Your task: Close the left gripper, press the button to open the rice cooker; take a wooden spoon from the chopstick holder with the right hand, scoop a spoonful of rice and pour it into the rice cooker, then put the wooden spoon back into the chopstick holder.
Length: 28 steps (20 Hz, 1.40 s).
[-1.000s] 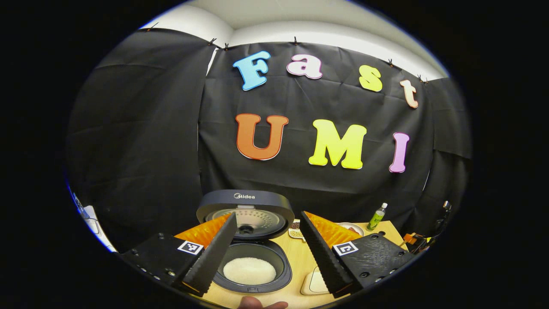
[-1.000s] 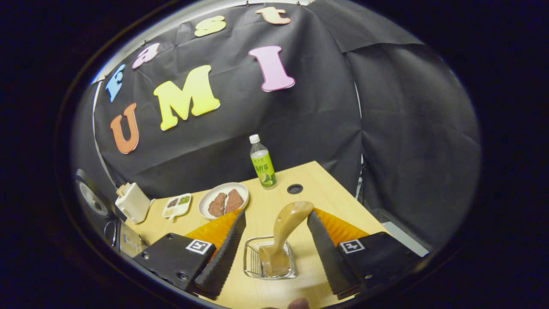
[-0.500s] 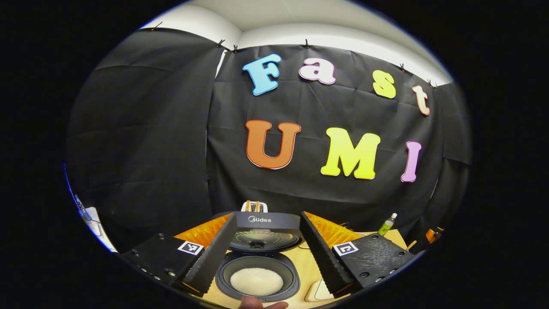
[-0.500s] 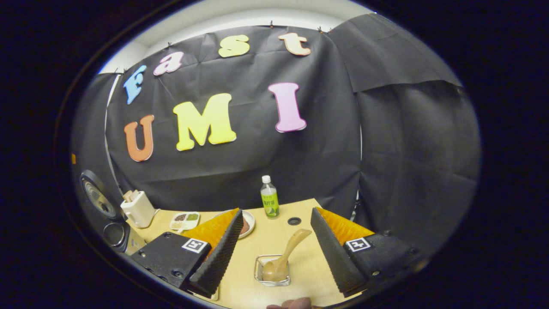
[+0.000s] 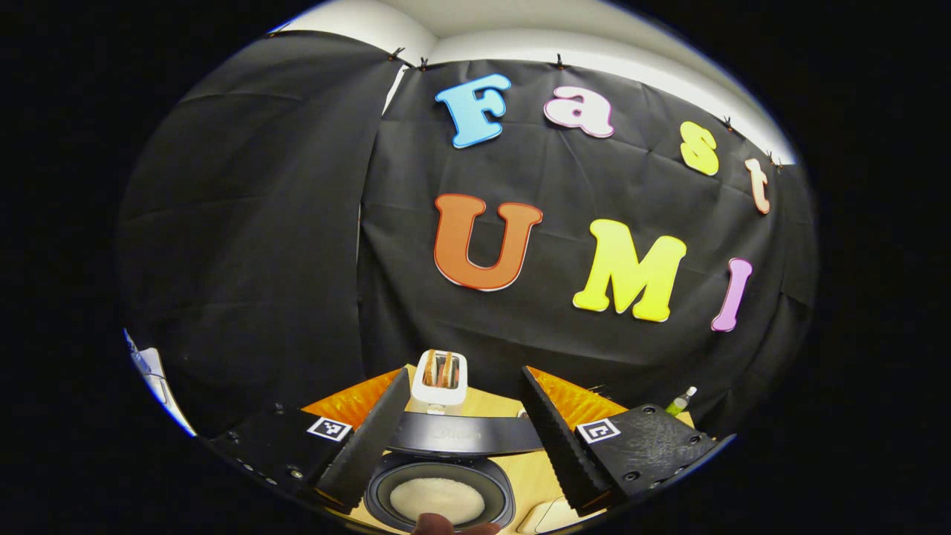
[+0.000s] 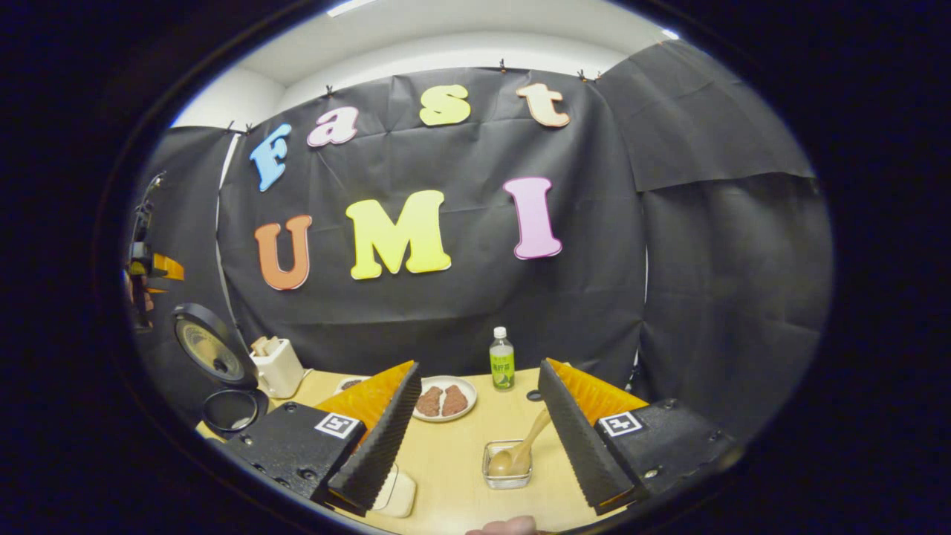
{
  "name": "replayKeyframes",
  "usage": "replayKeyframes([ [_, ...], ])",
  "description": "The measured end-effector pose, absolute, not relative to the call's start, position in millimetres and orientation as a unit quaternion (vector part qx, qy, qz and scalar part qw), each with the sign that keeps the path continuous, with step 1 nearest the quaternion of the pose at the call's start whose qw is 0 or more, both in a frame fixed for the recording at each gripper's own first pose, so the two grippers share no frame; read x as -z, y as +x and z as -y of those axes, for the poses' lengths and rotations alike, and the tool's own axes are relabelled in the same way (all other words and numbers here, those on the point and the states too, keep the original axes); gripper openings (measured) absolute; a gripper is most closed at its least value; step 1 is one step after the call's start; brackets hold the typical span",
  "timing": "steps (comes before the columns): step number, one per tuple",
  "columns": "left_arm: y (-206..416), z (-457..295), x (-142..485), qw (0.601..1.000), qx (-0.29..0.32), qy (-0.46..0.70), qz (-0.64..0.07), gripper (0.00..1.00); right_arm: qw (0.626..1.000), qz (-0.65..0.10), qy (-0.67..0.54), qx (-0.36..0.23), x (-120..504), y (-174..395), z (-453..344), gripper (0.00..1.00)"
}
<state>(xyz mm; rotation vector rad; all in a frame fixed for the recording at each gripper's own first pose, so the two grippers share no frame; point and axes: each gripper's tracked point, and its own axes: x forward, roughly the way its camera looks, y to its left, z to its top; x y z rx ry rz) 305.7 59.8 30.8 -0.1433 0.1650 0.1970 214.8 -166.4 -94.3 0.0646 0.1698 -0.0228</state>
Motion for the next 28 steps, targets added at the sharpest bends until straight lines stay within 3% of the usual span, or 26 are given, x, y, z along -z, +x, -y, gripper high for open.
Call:
replayKeyframes([
  [10, 303.0, -67.8, 4.2, 0.984, -0.092, -0.03, -0.15, 0.96, 0.996, -0.089, -0.007, 0.0, 92.6, 188.9, 139.3, 1.0],
  [27, 182.7, -29.0, 108.9, 0.954, -0.032, -0.048, -0.295, 1.0, 0.992, -0.093, -0.027, -0.083, 83.2, 176.8, 42.4, 1.0],
  [28, 180.0, -28.1, 114.3, 0.951, -0.033, -0.049, -0.302, 0.97, 0.991, -0.094, -0.028, -0.085, 83.4, 177.4, 40.9, 1.0],
])
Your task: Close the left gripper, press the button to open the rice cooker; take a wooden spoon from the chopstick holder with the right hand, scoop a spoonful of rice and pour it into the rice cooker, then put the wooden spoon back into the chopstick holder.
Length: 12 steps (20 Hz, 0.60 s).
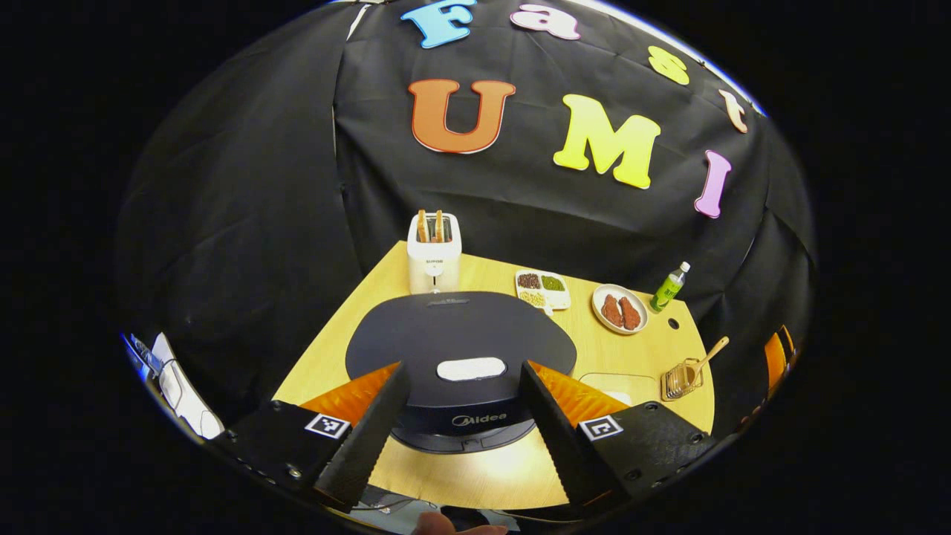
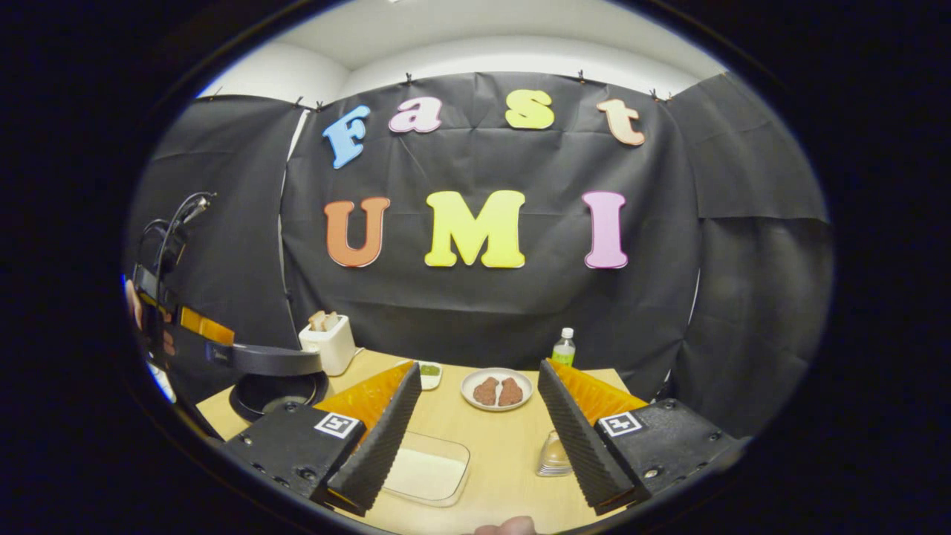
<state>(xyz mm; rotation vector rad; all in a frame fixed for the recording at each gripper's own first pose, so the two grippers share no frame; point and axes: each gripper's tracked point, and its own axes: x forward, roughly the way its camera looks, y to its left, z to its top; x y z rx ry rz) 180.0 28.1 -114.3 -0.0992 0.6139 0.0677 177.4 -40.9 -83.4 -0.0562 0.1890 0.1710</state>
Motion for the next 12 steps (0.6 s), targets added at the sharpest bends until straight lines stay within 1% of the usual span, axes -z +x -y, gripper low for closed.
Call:
replayKeyframes([
  [8, 167.5, -17.8, 178.3, 0.923, -0.051, -0.077, -0.374, 0.97, 0.989, -0.104, -0.023, -0.103, 91.5, 195.7, 32.6, 0.99],
  [12, 163.4, -18.6, 196.0, 0.912, -0.061, -0.089, -0.396, 0.97, 0.986, -0.111, -0.018, -0.121, 98.3, 211.3, 21.4, 0.99],
])
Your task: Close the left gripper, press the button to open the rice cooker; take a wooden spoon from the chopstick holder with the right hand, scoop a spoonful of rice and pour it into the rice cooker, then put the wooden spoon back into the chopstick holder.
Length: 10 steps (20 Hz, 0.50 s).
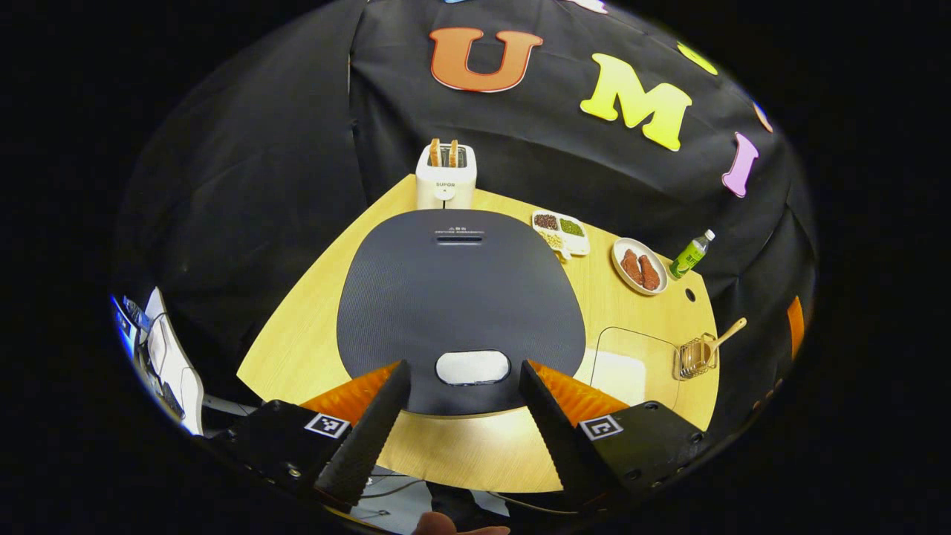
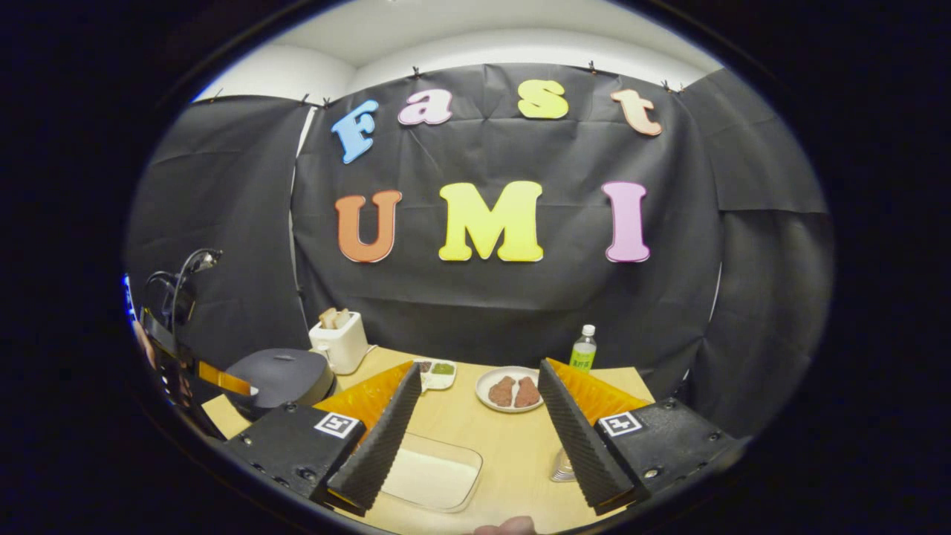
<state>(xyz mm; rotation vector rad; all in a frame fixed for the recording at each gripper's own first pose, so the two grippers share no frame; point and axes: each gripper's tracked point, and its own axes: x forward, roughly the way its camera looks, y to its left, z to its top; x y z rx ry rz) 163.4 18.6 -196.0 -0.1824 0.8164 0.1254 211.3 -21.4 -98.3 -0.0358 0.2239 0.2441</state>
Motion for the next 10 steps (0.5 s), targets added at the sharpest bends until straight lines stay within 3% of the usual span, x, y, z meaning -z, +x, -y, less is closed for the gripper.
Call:
replayKeyframes([
  [10, 158.7, -21.3, 219.9, 0.893, -0.08, -0.048, -0.441, 0.99, 0.975, -0.142, 0.005, -0.173, 131.7, 261.9, 8.2, 0.99],
])
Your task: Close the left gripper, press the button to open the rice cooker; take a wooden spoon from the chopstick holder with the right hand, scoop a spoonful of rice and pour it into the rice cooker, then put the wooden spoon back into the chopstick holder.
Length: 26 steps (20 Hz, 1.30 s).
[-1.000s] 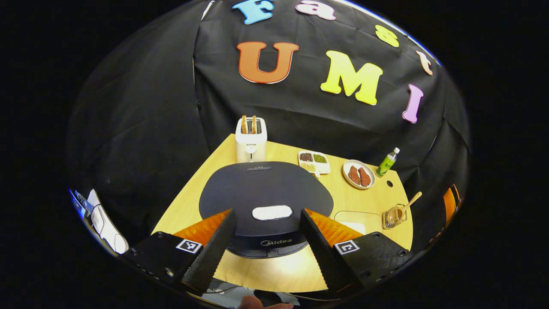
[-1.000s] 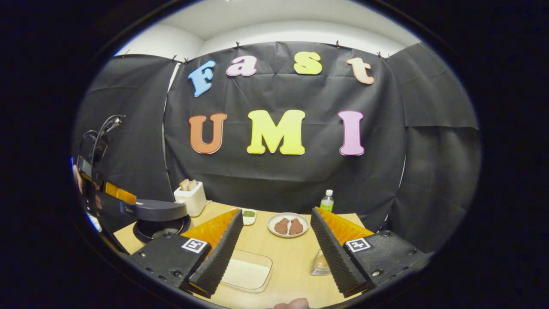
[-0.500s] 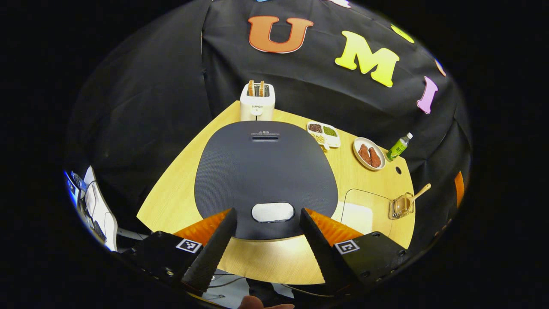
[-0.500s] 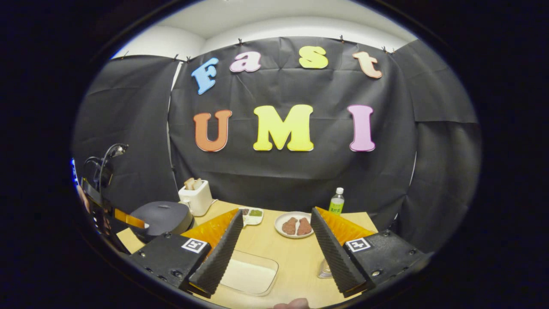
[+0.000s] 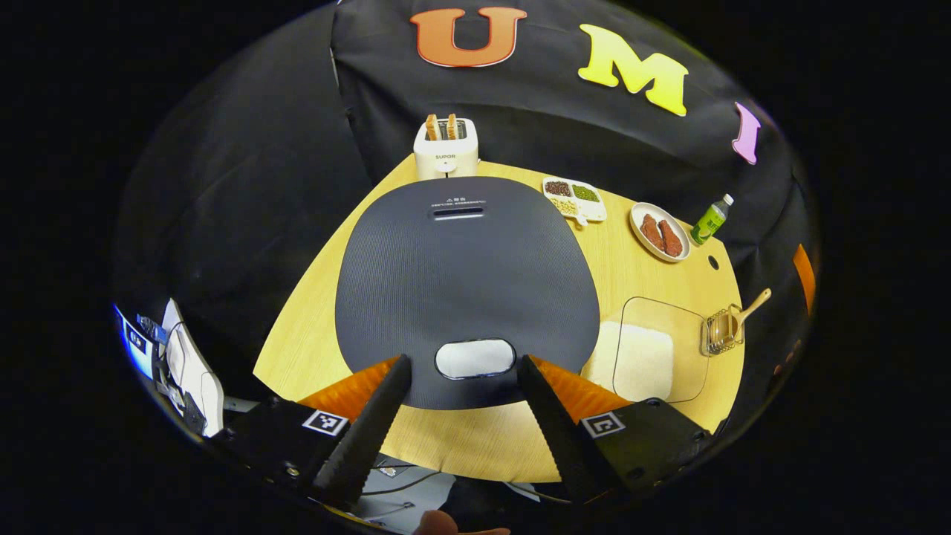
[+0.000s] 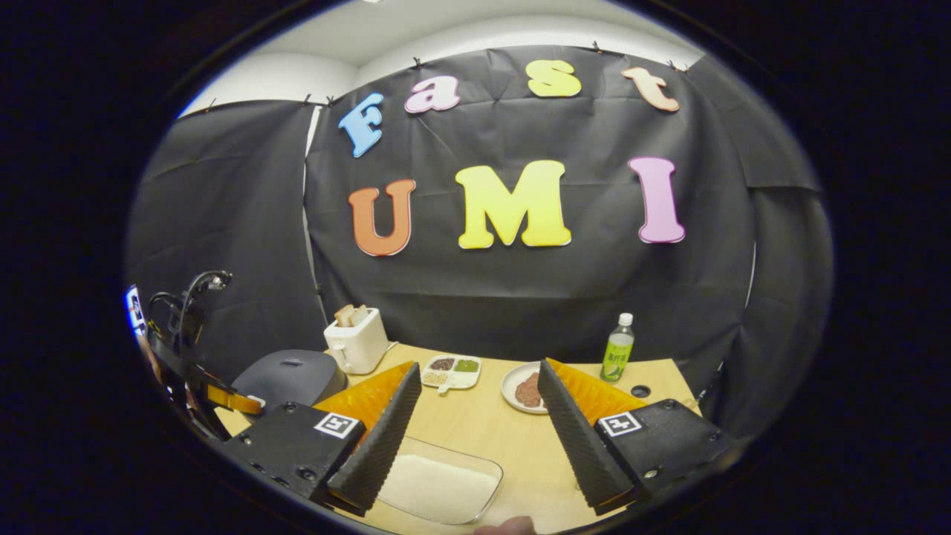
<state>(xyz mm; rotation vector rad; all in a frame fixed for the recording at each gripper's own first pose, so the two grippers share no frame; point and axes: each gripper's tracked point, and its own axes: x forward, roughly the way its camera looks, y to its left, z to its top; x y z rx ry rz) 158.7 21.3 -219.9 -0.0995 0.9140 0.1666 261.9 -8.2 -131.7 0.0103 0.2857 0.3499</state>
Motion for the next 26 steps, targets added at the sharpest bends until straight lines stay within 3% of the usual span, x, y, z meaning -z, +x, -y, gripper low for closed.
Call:
replayKeyframes([
  [7, 162.1, -22.0, 215.2, 0.907, -0.1, -0.062, -0.403, 1.0, 0.975, -0.145, 0.029, -0.164, 129.4, 254.8, 11.4, 1.0],
  [12, 153.2, 1.7, 161.2, 0.954, -0.046, -0.067, -0.288, 0.94, 0.984, -0.112, 0.018, -0.14, 95.5, 196.5, 11.3, 1.0],
  [20, 47.7, 44.7, 47.2, 0.996, 0.041, -0.018, -0.077, 0.96, 0.997, -0.047, 0.004, -0.057, 20.2, 48.1, 19.9, 0.99],
  [21, 33.8, 50.6, 36.0, 0.997, 0.05, -0.016, -0.059, 0.87, 0.998, -0.041, 0.001, -0.049, 13.8, 31.4, 22.0, 0.99],
  [23, 2.1, 59.3, 24.1, 0.998, 0.062, -0.017, -0.028, 0.84, 0.999, -0.03, 0.0, -0.036, -0.4, -2.2, 23.1, 1.0],
  [24, -12.6, 62.8, 19.2, 0.998, 0.065, -0.02, -0.015, 0.84, 0.999, -0.022, 0.004, -0.033, -8.5, -16.4, 20.9, 1.0],
  [25, -25.6, 65.8, 14.9, 0.997, 0.067, -0.025, -0.005, 0.95, 0.999, -0.015, 0.005, -0.028, -14.6, -29.2, 21.3, 1.0],
  [26, -36.6, 70.9, 10.8, 0.997, 0.07, -0.028, 0.006, 0.95, 1.0, -0.01, 0.004, -0.023, -18.4, -40.9, 21.9, 0.99],
])
